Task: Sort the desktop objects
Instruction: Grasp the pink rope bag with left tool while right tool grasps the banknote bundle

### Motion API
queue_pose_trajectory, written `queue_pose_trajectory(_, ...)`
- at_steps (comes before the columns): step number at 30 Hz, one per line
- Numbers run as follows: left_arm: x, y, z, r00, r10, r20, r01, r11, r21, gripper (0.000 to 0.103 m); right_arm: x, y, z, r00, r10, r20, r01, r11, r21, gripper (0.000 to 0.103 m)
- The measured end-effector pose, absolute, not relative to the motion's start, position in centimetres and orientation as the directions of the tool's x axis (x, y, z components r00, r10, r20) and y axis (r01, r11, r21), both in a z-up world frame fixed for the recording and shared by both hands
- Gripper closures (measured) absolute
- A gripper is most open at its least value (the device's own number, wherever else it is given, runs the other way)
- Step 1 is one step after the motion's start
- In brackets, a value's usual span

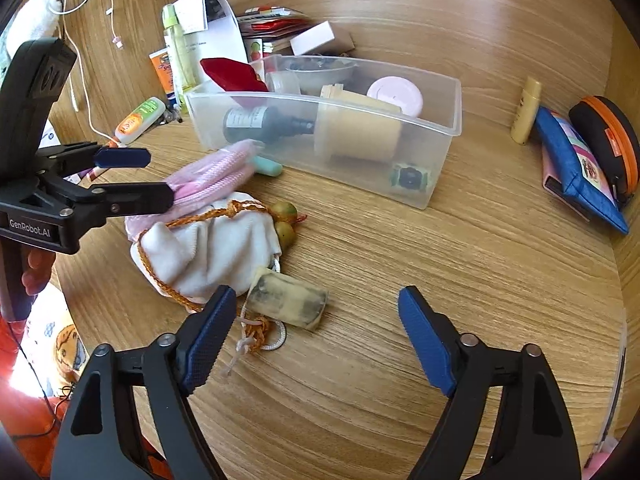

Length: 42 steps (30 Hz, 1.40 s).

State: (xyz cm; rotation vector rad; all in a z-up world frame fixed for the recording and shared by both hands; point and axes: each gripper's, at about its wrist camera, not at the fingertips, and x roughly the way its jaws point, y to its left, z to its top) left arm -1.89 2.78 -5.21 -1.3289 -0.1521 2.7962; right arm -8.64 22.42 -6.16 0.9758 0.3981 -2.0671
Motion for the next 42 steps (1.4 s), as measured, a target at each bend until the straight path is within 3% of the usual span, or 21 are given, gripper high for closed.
queue_pose_trajectory(4, -2.8, 2.7, -5.4, -0.601, 0.122, -0.790, -0.008, -0.989, -0.146, 0.007, -9.0, 22.4, -6.3, -0.369, -0.530, -0.763, 0.768, -0.636, 0.071, 0.031)
queue_pose_trajectory(10, -5.0, 3.2, -6.4, -0.550, 0.144, -0.823, -0.017, -0.987, -0.161, 0.007, -8.9, 21.7, -6.4, -0.348, -0.528, -0.775, 0.773, -0.629, 0.082, 0.042)
queue_pose_trajectory(13, -5.8, 3.1, -6.6, -0.535, 0.177, -0.826, -0.019, -0.980, -0.198, 0.007, -8.7, 21.4, -6.6, -0.338, -0.527, -0.780, 0.776, -0.625, 0.086, 0.049)
queue_pose_trajectory(16, -6.5, 2.8, -7.0, -0.521, 0.212, -0.827, -0.023, -0.972, -0.235, 0.007, -8.6, 21.2, -6.7, -0.311, -0.538, -0.783, 0.783, -0.612, 0.109, 0.064)
queue_pose_trajectory(23, -7.2, 2.7, -7.5, -0.534, 0.225, -0.815, -0.011, -0.966, -0.259, 0.005, -8.7, 21.2, -6.8, -0.319, -0.544, -0.776, 0.774, -0.622, 0.118, 0.064)
queue_pose_trajectory(25, -7.3, 3.1, -7.5, -0.545, 0.203, -0.814, -0.010, -0.972, -0.235, 0.009, -9.0, 21.2, -6.5, -0.329, -0.543, -0.772, 0.767, -0.631, 0.117, 0.064)
queue_pose_trajectory(27, -7.1, 3.4, -7.4, -0.555, 0.202, -0.807, -0.021, -0.973, -0.228, 0.022, -9.4, 21.4, -6.1, -0.345, -0.543, -0.766, 0.757, -0.643, 0.115, 0.064)
queue_pose_trajectory(32, -6.4, 3.4, -6.9, -0.586, 0.202, -0.785, -0.033, -0.974, -0.225, 0.034, -10.0, 21.8, -5.0, -0.382, -0.546, -0.745, 0.741, -0.663, 0.105, 0.064)
queue_pose_trajectory(42, -4.0, 3.0, -3.6, -0.714, 0.105, -0.692, 0.003, -0.988, -0.153, 0.036, -11.8, 21.6, -2.6, -0.440, -0.566, -0.697, 0.714, -0.691, 0.111, 0.064)
